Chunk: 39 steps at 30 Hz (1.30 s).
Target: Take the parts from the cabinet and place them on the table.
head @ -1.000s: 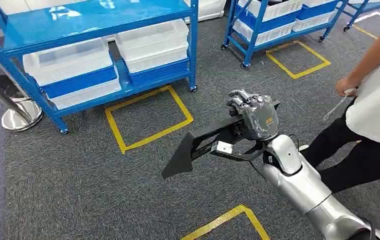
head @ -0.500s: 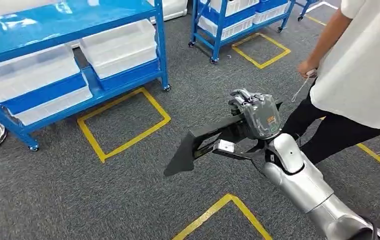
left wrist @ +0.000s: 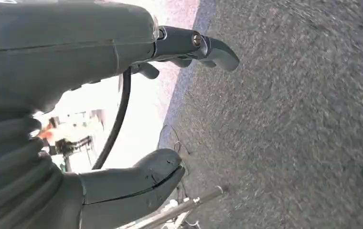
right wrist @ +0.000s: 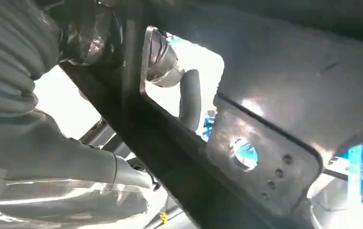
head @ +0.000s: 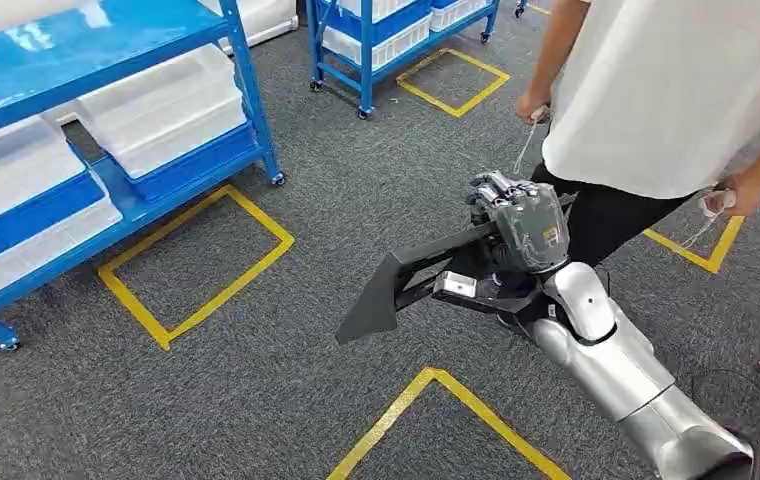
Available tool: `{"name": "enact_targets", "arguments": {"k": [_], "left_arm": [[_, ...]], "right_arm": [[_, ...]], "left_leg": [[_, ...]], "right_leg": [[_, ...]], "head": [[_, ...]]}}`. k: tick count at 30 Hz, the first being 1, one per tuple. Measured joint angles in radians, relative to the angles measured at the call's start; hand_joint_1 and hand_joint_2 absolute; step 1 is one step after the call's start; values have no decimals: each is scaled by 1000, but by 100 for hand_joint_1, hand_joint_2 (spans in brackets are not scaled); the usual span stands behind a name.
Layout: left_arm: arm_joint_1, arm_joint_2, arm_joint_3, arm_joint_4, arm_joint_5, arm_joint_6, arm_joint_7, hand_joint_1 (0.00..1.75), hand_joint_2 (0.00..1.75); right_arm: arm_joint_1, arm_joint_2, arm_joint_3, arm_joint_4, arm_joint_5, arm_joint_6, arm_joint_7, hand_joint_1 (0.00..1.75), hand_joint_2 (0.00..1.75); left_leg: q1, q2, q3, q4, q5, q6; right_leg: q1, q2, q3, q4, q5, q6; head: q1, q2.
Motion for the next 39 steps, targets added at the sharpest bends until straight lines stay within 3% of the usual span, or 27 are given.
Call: {"name": "enact_targets", "arguments": {"k": [1,2,4,5,6,8,9,10,13,14,16,18,19,20,21,23,24,25,29,30,31,32,34,35,37,38,39], "left_arm": [[1,0,0,0,-1,0,0,0,175],[2,-1,0,0,-2,-1,2,0,175],[5,-1,0,0,-2,-1,5,0,175],[6,-1,0,0,-3,-1,6,0,175],[7,-1,0,0,-3,-1,6,0,175],[6,-1,0,0,-4,0,6,0,175],[7,0,0,0,-4,0,6,0,175],[8,-1,0,0,-3,0,5,0,175],[3,-1,1,0,-3,0,5,0,175],[3,-1,1,0,-3,0,5,0,175],[3,-1,2,0,-4,0,5,0,175],[8,-1,3,0,-6,0,5,0,175],[10,-1,4,0,-8,1,5,0,175],[10,-1,5,0,-9,1,5,0,175],[10,-1,6,0,-9,1,5,0,175],[8,-2,6,0,-9,1,5,0,175],[8,-2,6,0,-9,1,5,0,175],[8,-2,6,0,-9,1,4,0,175],[6,-5,8,0,-12,2,2,0,175],[6,-5,8,0,-13,2,2,0,175],[7,-6,8,0,-13,2,2,0,175],[10,-8,8,0,-15,2,2,0,175],[12,-8,9,0,-20,5,2,0,175],[13,-8,10,0,-21,5,2,0,175],[13,-8,11,0,-23,6,2,0,175],[13,-8,13,0,-24,6,2,0,175],[13,-8,14,0,-24,6,2,0,175]], "right_arm": [[-5,0,0,1,0,2,0,175,175],[-6,1,1,1,0,2,0,175,175],[-6,2,3,3,0,6,-3,175,175],[-6,2,5,4,0,8,-6,175,175],[-6,2,6,6,0,11,-10,175,175],[-8,2,6,7,-1,17,-13,175,175],[-10,2,6,7,-2,19,-14,175,175],[-15,1,6,7,-4,20,-14,175,175],[-22,-10,4,6,-11,39,-13,175,175],[-22,-22,2,6,-17,48,-12,175,175],[-32,-42,-1,5,-24,66,-11,175,175],[-47,-50,-2,4,-28,75,-11,175,175],[-47,-55,-3,4,-31,81,-11,175,175],[-46,-62,-3,4,-36,87,-11,175,175],[-46,-69,-3,4,-40,91,-11,175,175],[-49,-84,-12,-1,-44,94,-11,175,175],[-52,-89,-16,-3,-44,94,-11,175,175],[-56,-98,-22,-9,-47,98,-10,175,175],[-54,-146,-44,-27,-66,114,-13,175,175],[-52,-159,-52,-34,-66,116,-16,175,175],[-58,-170,-60,-39,-63,119,-17,175,175],[-63,-172,-61,-42,-54,122,-17,175,175],[-60,-175,-64,-43,-39,127,-16,175,175],[-57,-176,-64,-43,-31,127,-16,175,175],[-51,-180,-66,-43,-5,124,-10,175,175],[-51,-183,-66,-44,10,123,-10,175,175],[-51,-184,-66,-47,20,123,-10,175,175]], "left_leg": [[3,-35,-22,50,-36,-2],[5,-53,-58,128,-79,-4],[6,-59,-125,272,-135,-8],[7,-59,-135,290,-128,-11],[8,-59,-121,260,-98,-11],[14,-76,-42,95,-2,-10],[20,-116,-9,16,21,-9],[21,-157,-2,2,5,-10],[13,-126,-3,3,10,5],[18,-113,-1,-8,18,17],[19,-89,1,-17,25,32],[14,-61,-2,-17,25,35],[12,-47,-3,-16,24,36],[11,-34,-3,-16,23,37],[10,-22,-2,-16,22,37],[9,0,1,-16,19,33],[8,9,5,-16,17,30],[1,19,6,-16,13,25],[-2,57,14,-19,6,9],[0,44,11,-10,-5,1],[3,-6,0,23,-30,-2],[7,-37,-31,90,-70,-2],[7,-58,-105,244,-136,-4],[7,-59,-132,293,-144,-4],[7,-60,-116,242,-86,-2],[8,-68,-81,160,-35,1],[9,-91,-42,72,12,4]], "right_leg": [[-2,8,-3,0,3,-6],[-3,18,-6,0,4,-8],[-2,40,-11,3,6,-9],[-2,52,-12,5,6,-9],[-3,64,-13,9,6,-8],[-6,91,-15,20,2,-2],[-8,102,-18,28,-1,3],[-2,112,-27,35,-2,10],[-13,146,-40,30,11,33],[-13,154,-43,29,13,41],[-7,57,-65,80,-26,41],[-9,28,-139,237,-105,48],[-10,26,-173,308,-130,50],[-12,24,-187,340,-131,51],[-12,22,-175,319,-111,51],[-11,6,-89,165,-32,46],[-7,-29,-31,67,3,40],[9,-70,-16,30,-14,33],[10,-19,-25,24,-3,15],[-4,-10,-19,14,3,6],[-2,3,-19,13,4,2],[-2,11,-20,13,5,-5],[0,36,-21,15,4,-7],[1,50,-22,17,4,-7],[1,78,-22,21,3,-7],[0,93,-22,24,3,-6],[-1,105,-22,27,0,-3]], "head": [[0,0],[0,0],[0,0],[0,0],[0,0],[0,0],[0,0],[0,0],[0,0],[0,0],[0,0],[0,0],[0,0],[0,0],[0,0],[0,0],[0,0],[0,0],[0,0],[0,0],[0,0],[0,0],[0,0],[0,0],[0,0],[0,0],[0,0]]}}
